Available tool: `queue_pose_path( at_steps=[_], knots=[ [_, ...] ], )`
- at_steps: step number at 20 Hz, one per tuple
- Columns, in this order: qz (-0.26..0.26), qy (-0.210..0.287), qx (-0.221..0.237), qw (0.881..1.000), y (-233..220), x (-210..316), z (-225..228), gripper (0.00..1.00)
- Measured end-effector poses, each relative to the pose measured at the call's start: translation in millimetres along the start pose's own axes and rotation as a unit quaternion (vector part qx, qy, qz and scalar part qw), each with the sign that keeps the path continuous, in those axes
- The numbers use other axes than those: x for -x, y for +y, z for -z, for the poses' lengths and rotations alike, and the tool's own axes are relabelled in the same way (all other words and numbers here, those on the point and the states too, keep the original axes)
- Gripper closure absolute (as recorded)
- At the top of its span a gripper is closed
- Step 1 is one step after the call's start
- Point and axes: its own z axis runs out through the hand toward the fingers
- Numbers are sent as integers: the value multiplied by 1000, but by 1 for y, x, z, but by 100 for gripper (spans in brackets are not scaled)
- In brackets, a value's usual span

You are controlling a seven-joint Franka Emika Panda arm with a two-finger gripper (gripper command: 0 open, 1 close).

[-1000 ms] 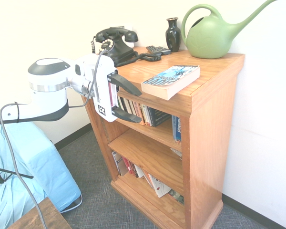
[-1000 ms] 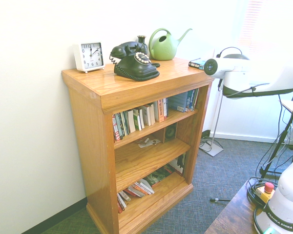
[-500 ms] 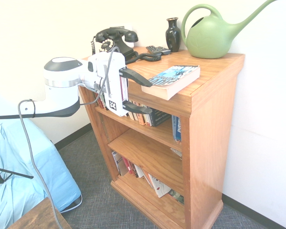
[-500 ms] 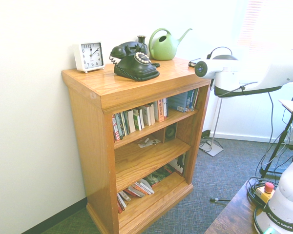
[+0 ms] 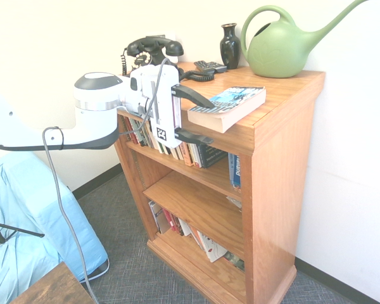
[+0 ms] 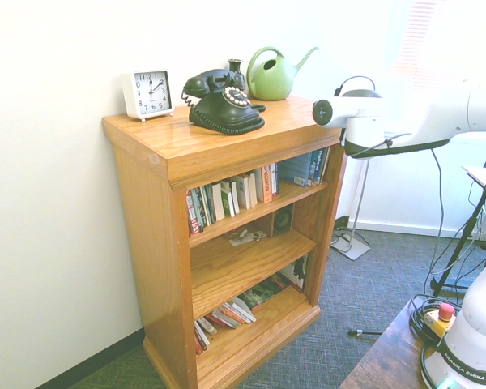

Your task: Shelf the books

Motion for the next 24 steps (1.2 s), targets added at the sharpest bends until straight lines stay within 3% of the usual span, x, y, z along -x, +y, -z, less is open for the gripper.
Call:
queue_pose_path(
  at_steps=[16,17,24],
  knots=[
    [-4,2,7,1000,-10,-16,-9,0],
    [-3,2,7,1000,-11,-17,-10,100],
    [-8,5,6,1000,-9,-22,-7,100]
  ],
)
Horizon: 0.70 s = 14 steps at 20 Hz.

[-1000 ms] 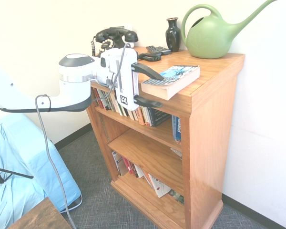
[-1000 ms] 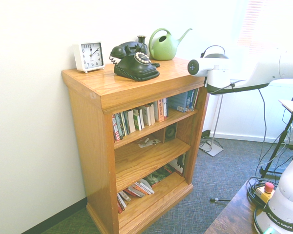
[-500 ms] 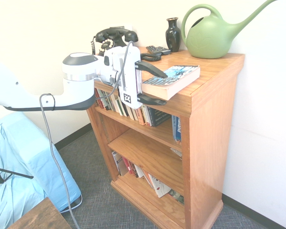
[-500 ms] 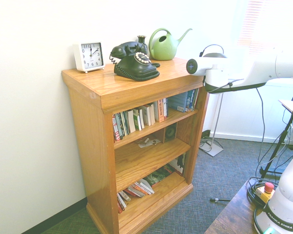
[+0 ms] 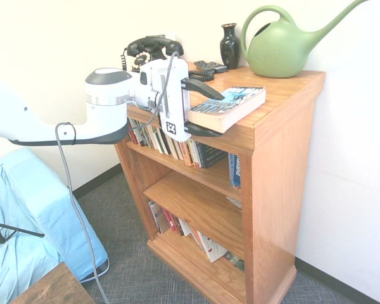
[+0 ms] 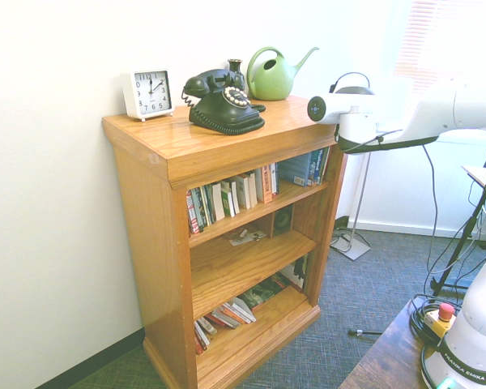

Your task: Shelf the books

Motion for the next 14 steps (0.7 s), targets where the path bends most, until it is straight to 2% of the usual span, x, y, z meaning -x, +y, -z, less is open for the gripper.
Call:
queue_pose_path(
  at_steps=[14],
  knots=[
    [3,-7,7,1000,-3,3,-12,100]
  ],
)
